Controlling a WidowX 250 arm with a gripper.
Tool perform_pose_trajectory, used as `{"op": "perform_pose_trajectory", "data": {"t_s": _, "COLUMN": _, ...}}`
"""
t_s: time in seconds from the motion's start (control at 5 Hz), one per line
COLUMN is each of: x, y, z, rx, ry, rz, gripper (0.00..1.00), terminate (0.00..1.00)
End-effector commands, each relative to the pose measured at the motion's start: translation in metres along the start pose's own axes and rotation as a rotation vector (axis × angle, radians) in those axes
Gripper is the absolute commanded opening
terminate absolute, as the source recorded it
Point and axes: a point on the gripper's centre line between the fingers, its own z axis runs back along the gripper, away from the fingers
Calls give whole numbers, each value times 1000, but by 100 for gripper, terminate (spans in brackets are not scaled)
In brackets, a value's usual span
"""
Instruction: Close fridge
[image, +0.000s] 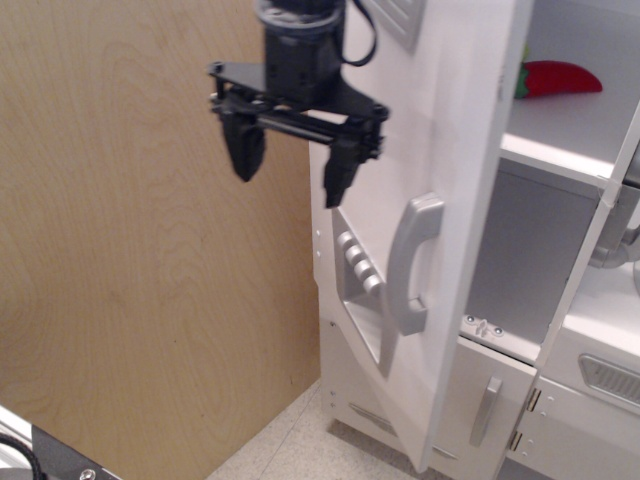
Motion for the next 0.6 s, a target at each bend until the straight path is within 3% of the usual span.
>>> {"op": "perform_pose_trajectory", "data": {"t_s": 0.0, "x": 29, "y": -11, "z": 11, "rx": -12, "ry": -42, "rz": 23, "gripper": 100, "terminate": 0}}
{"op": "perform_pose_trajectory", "data": {"t_s": 0.4, "x": 50, "y": -18, "z": 17, "rx": -44, "ry": -55, "rz": 53, "gripper": 100, "terminate": 0}}
